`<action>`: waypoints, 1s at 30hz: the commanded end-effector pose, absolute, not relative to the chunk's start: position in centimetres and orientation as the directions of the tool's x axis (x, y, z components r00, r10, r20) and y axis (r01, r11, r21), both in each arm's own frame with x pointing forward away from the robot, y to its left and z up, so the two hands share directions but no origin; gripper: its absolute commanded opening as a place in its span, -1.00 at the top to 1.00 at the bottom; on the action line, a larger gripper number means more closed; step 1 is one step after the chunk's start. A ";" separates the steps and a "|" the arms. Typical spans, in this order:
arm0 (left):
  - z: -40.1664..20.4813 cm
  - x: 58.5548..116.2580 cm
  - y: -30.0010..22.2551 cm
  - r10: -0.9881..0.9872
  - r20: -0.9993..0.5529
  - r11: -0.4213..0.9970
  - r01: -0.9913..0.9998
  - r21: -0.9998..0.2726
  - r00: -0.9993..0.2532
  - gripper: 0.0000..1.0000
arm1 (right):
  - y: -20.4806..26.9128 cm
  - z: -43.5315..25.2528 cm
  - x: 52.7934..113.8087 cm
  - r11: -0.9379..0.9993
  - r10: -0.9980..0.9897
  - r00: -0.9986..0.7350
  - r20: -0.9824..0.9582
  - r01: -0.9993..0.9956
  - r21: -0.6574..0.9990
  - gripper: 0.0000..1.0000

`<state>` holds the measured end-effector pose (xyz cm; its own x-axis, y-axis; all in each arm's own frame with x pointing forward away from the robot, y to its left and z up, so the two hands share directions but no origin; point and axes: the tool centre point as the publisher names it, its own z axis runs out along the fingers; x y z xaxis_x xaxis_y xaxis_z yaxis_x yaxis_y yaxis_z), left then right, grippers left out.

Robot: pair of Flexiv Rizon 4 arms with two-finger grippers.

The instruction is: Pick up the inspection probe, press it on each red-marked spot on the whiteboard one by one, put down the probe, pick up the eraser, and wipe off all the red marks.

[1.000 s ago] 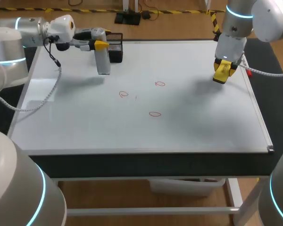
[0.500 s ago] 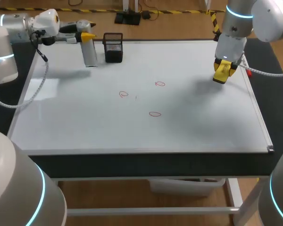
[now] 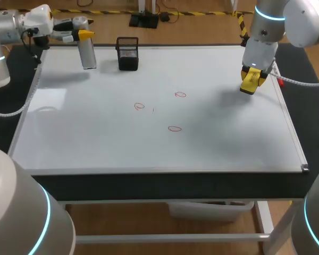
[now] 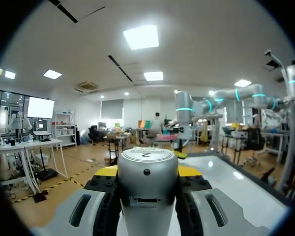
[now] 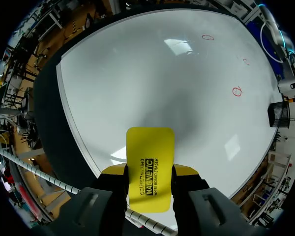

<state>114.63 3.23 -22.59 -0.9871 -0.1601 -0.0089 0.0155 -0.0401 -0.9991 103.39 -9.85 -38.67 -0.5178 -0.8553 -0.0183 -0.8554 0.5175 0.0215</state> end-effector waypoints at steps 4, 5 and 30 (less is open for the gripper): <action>-22.6 115.2 4.1 -0.149 -0.008 -0.047 0.015 -0.999 -0.989 1.00 | -9.9 -38.6 103.5 0.516 -0.856 -0.516 -0.014 -0.856 0.022 1.00; -22.6 115.2 4.1 -0.149 -0.008 -0.047 0.015 -0.999 -0.989 1.00 | -9.9 -38.6 103.5 0.516 -0.856 -0.516 -0.014 -0.856 0.022 1.00; -22.6 115.2 4.1 -0.149 -0.008 -0.047 0.015 -0.999 -0.989 1.00 | -5.4 -37.8 102.4 0.485 -0.874 -0.485 -0.003 -0.874 0.036 1.00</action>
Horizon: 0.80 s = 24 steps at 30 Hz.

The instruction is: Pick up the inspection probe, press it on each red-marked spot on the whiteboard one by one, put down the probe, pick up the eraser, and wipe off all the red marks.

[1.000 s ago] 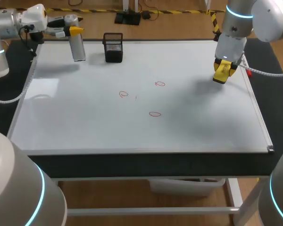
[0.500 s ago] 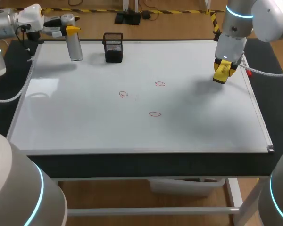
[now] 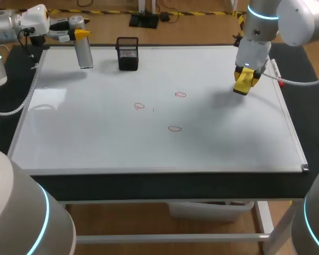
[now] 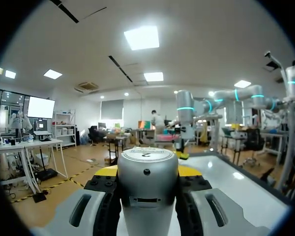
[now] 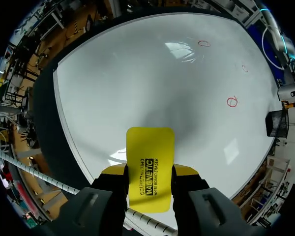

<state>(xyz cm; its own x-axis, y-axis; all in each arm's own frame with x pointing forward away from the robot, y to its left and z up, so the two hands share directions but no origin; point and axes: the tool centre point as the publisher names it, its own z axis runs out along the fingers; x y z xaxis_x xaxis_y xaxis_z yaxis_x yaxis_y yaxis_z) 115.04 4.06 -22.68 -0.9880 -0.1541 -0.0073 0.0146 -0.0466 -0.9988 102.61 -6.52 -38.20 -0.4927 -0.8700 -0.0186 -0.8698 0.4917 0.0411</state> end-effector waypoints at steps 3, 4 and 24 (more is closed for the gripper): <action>-22.6 115.2 4.1 -0.149 -0.008 -0.047 0.015 -0.999 -0.989 1.00 | -4.0 -37.7 101.9 0.474 -0.880 -0.475 -0.021 -0.880 0.034 1.00; -22.6 115.2 4.1 -0.149 -0.008 -0.047 0.015 -0.999 -0.989 1.00 | -3.5 -37.7 101.7 0.468 -0.882 -0.469 -0.033 -0.883 0.035 1.00; -22.6 115.2 4.1 -0.149 -0.008 -0.047 0.015 -0.999 -0.989 1.00 | 10.6 -37.4 98.4 0.247 -0.969 -0.248 -0.011 -0.967 0.059 1.00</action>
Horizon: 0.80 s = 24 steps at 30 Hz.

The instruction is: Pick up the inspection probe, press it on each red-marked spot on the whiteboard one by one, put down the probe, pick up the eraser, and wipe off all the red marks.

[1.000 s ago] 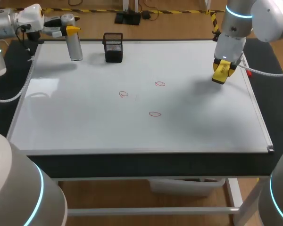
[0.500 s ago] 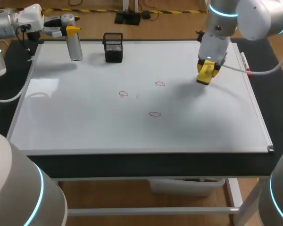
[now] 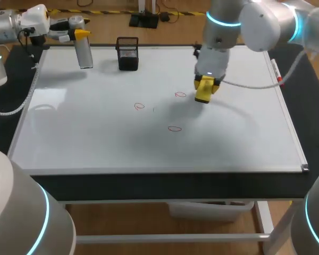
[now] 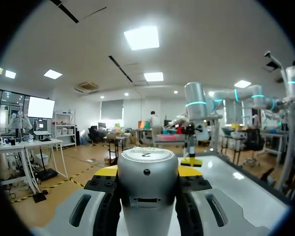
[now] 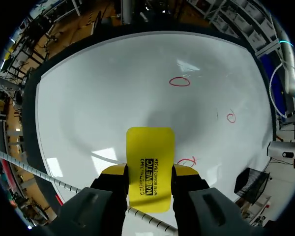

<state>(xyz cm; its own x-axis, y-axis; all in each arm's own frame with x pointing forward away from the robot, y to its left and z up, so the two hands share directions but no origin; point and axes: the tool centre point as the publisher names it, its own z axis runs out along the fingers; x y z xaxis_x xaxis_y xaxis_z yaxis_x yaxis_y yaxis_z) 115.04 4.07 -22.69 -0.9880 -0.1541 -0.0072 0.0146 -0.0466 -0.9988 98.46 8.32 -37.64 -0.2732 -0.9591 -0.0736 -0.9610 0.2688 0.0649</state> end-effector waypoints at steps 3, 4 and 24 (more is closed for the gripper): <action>-22.6 115.2 4.1 -0.149 -0.008 -0.047 0.015 -0.999 -0.989 1.00 | 12.3 -37.9 98.2 0.201 -0.979 -0.202 -0.007 -0.977 0.074 1.00; -22.6 115.2 4.1 -0.149 -0.008 -0.047 0.015 -0.999 -0.989 1.00 | 12.8 -38.1 98.2 0.188 -0.982 -0.189 -0.004 -0.979 0.078 1.00; -22.6 115.2 4.1 -0.149 -0.008 -0.047 0.015 -0.999 -0.989 1.00 | 24.9 -39.0 98.3 -0.005 -1.000 0.005 -0.005 -0.997 0.083 1.00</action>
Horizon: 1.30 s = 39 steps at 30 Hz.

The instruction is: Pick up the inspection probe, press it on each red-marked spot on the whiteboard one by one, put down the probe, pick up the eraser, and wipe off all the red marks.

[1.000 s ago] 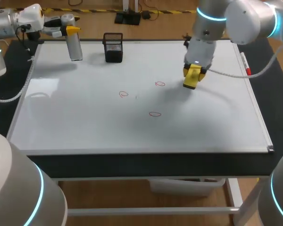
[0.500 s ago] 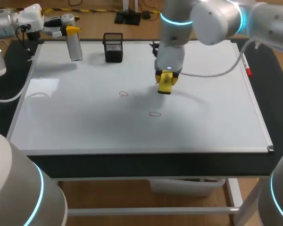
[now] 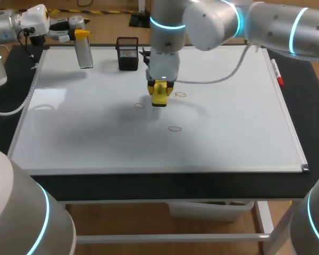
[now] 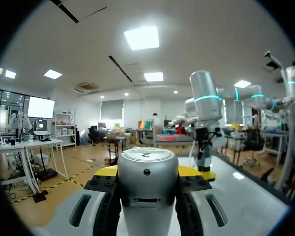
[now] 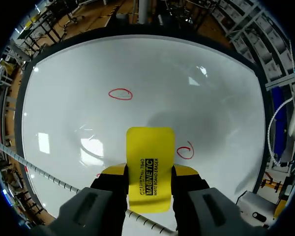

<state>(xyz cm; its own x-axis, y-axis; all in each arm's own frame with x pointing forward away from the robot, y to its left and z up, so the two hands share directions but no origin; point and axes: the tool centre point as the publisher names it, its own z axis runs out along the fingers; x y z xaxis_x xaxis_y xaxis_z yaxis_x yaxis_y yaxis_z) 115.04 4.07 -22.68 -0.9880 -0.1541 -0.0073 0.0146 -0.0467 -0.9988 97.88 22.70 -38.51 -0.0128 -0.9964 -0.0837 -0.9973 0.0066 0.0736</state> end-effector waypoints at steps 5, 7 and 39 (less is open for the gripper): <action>-22.6 115.2 4.1 -0.149 -0.008 -0.047 0.015 -0.999 -0.989 1.00 | 27.3 -39.4 97.8 -0.044 -0.999 0.045 0.015 -0.996 0.075 1.00; -22.6 115.2 4.1 -0.149 -0.008 -0.047 0.015 -0.999 -0.989 1.00 | 28.1 -39.5 97.7 -0.053 -0.999 0.053 0.007 -0.996 0.078 1.00; -22.6 115.2 4.1 -0.149 -0.008 -0.047 0.015 -0.999 -0.989 1.00 | 32.9 -41.9 97.1 -0.122 -0.992 0.120 -0.033 -0.991 0.064 1.00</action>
<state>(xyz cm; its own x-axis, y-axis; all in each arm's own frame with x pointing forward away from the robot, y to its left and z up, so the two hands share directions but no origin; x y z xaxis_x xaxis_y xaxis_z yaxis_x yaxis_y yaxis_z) 115.04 4.07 -22.68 -0.9880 -0.1541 -0.0073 0.0146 -0.0467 -0.9988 97.01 32.82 -41.82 0.1182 -0.9923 -0.0361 -0.9907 -0.1203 0.0640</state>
